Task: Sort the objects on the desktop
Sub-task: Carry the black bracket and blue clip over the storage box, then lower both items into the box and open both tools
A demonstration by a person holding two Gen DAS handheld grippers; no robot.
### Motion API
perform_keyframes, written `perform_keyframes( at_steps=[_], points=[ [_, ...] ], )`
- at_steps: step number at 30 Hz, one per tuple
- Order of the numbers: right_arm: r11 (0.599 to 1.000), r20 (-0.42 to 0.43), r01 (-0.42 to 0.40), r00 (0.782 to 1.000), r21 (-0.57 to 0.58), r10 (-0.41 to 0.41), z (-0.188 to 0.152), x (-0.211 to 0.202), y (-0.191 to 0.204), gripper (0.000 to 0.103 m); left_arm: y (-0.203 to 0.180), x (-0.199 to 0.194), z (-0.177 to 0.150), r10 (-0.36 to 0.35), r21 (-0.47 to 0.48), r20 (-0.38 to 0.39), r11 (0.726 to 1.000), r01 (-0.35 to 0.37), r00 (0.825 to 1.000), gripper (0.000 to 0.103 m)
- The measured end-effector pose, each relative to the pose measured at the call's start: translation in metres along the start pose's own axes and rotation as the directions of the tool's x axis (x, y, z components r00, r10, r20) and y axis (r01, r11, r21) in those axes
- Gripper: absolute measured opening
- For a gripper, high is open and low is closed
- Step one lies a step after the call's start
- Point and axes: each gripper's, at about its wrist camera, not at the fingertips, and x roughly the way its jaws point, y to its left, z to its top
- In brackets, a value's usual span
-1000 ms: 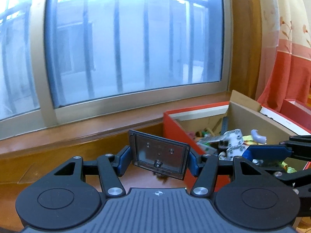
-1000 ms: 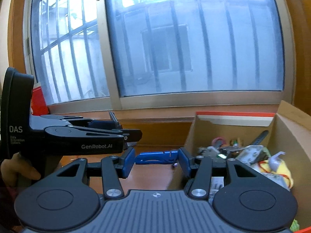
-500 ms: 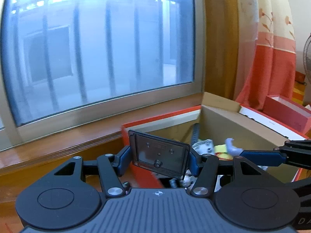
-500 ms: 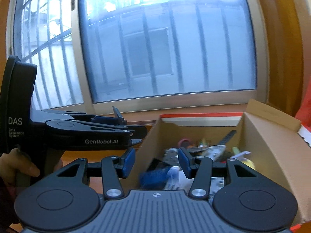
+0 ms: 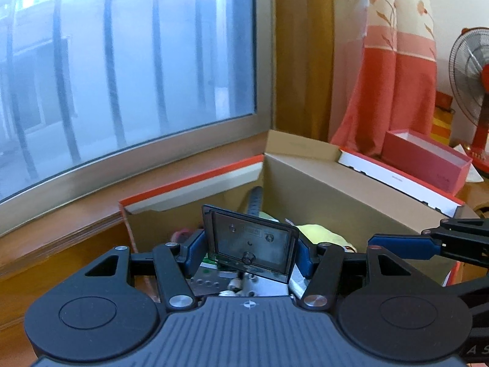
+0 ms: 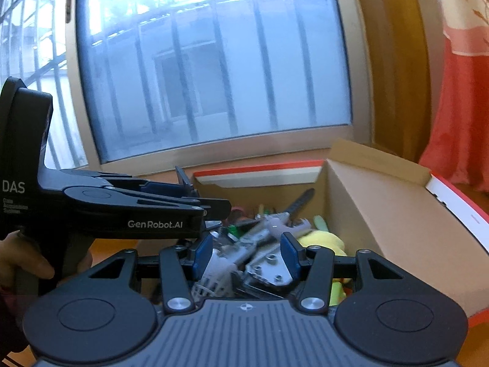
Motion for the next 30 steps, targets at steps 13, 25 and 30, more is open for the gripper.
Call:
perform_keyframes(
  at_steps=[13,25,30],
  points=[
    [0.999,-0.026,0.044,0.999,0.02,-0.043,-0.004,0.001,-0.014,0.057,-0.01,0.016,0.001,-0.033,0.016,-0.038,0.999,0.033,0.999,0.061],
    [0.999,-0.029,0.05,0.998,0.016,-0.049,-0.004,0.001,-0.012,0.067,-0.013,0.014,0.0,-0.018,-0.004,-0.057,1.0,0.018,0.998,0.093],
    [0.999,-0.031,0.051,0.998,0.015,-0.051,-0.004,0.0,-0.011,0.069,-0.016,0.01,0.0,-0.007,-0.014,-0.072,1.0,0.006,0.997,0.1]
  ],
)
